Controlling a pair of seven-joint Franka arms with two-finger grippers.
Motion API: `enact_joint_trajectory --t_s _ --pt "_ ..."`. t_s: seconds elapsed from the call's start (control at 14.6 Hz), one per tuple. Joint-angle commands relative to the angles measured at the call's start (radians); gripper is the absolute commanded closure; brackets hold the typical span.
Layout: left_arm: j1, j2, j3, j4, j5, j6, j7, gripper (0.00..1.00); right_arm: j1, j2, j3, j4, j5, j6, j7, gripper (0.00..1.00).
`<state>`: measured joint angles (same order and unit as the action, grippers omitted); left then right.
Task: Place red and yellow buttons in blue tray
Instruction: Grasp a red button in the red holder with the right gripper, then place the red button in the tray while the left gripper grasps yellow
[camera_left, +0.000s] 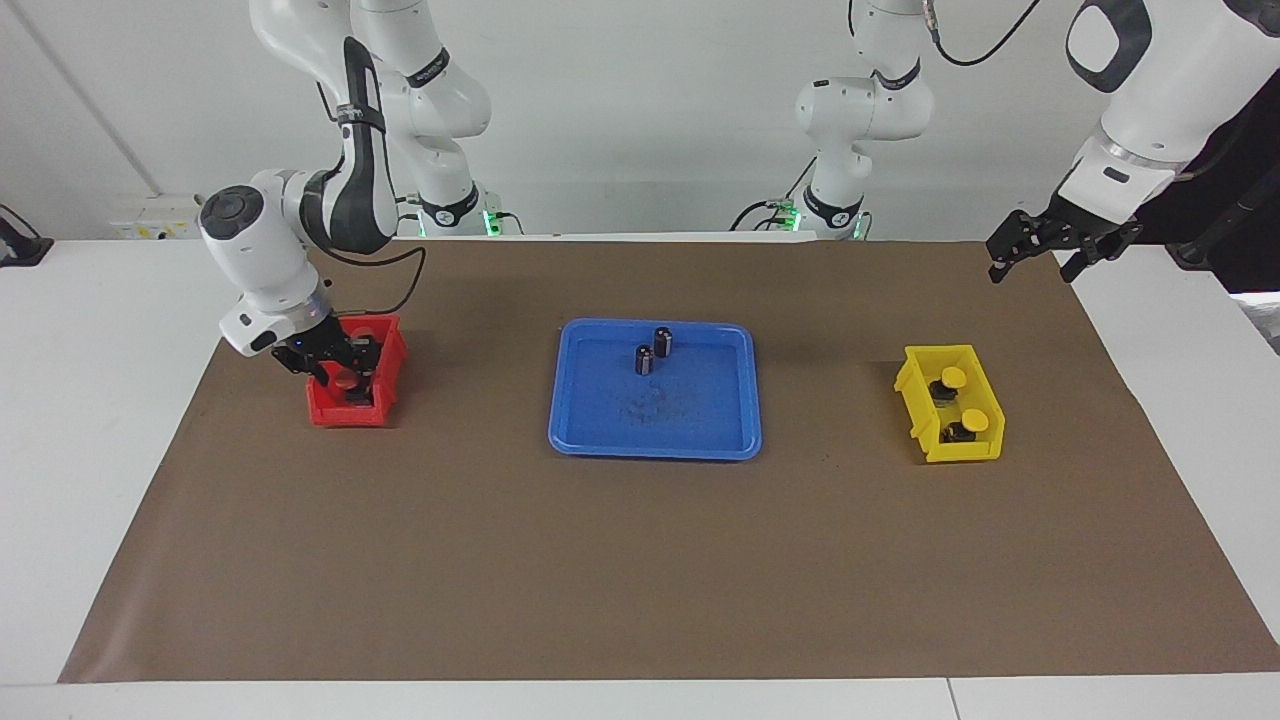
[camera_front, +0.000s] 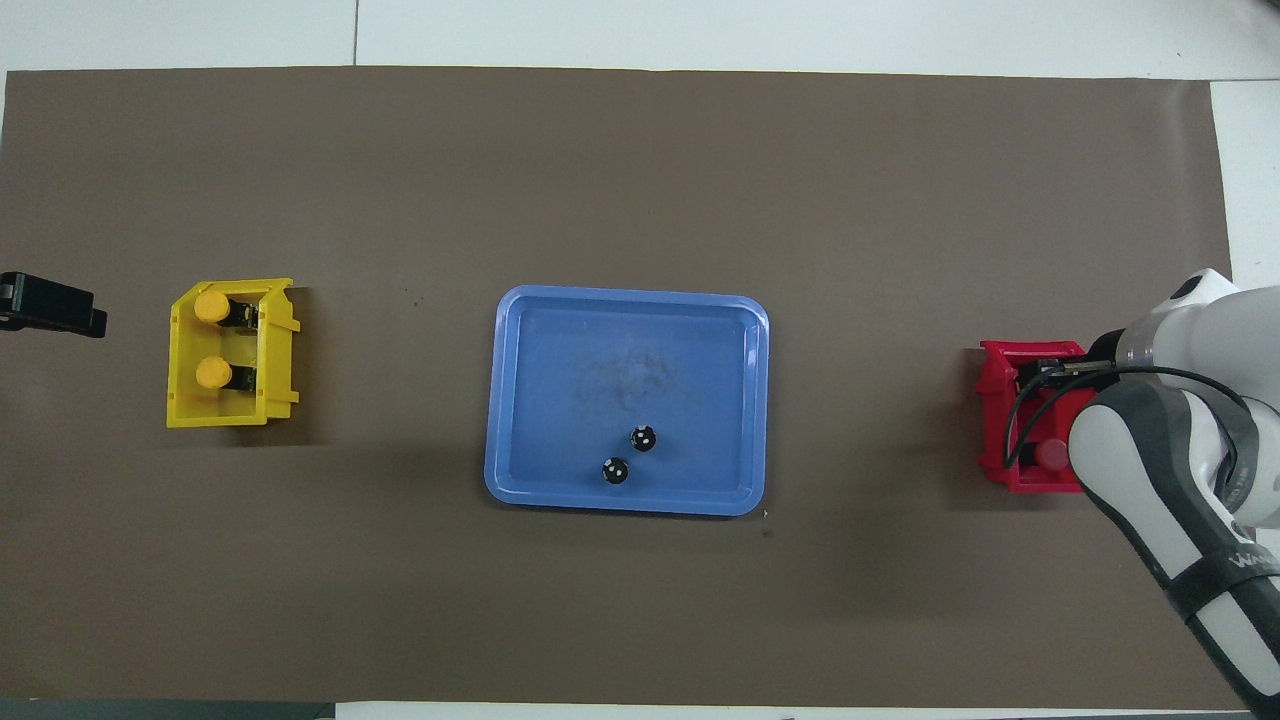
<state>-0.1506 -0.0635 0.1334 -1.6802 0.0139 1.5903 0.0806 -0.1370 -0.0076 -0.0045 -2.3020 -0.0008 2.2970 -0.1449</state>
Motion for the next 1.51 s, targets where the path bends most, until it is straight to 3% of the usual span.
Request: enact_joint_trajectory --t_s 0.0,0.14,0.21,0.41,0.62,0.75,0.96,1.03,1.16,1.3,1.44 --pt "0.0 -0.004 0.003 0.005 -0.005 -0.015 0.002 0.0 -0.015 -0.029 0.006 -0.036 -0.004 0.028 -0.028 0.51" --pt "-0.001 -0.004 0.003 0.005 -0.005 -0.01 0.002 0.0 -0.019 -0.025 0.006 -0.025 -0.005 0.027 -0.035 0.76" --pt "-0.001 -0.002 0.003 0.005 -0.005 -0.01 0.001 0.0 -0.02 -0.02 0.006 -0.014 -0.007 0.019 -0.036 0.83" --pt "0.006 -0.015 0.005 -0.035 -0.005 0.046 -0.015 0.0 -0.02 0.014 0.006 0.119 -0.051 -0.112 -0.035 0.84" --pt "0.008 -0.042 0.003 -0.209 -0.003 0.253 -0.004 0.0 0.008 0.047 0.015 0.333 -0.051 -0.339 -0.022 0.84" --pt "0.013 0.01 0.003 -0.248 -0.005 0.325 0.005 0.03 0.103 0.058 0.017 0.453 -0.042 -0.45 0.072 0.84" --pt "0.011 0.083 0.002 -0.312 -0.005 0.46 0.007 0.2 0.29 0.153 0.017 0.678 -0.022 -0.568 0.311 0.84" --pt "0.013 0.103 0.002 -0.322 -0.005 0.499 0.007 0.26 0.353 0.179 0.017 0.722 0.001 -0.555 0.415 0.84" --pt "0.014 0.158 0.002 -0.309 -0.005 0.568 0.005 0.28 0.458 0.211 0.017 0.725 0.06 -0.452 0.584 0.84" --pt "0.016 0.183 0.003 -0.306 -0.009 0.612 0.005 0.29 0.603 0.283 0.017 0.736 0.047 -0.374 0.73 0.84" --pt "0.035 0.195 0.002 -0.311 -0.009 0.616 0.007 0.29 0.675 0.345 0.015 0.734 0.0 -0.337 0.803 0.84"
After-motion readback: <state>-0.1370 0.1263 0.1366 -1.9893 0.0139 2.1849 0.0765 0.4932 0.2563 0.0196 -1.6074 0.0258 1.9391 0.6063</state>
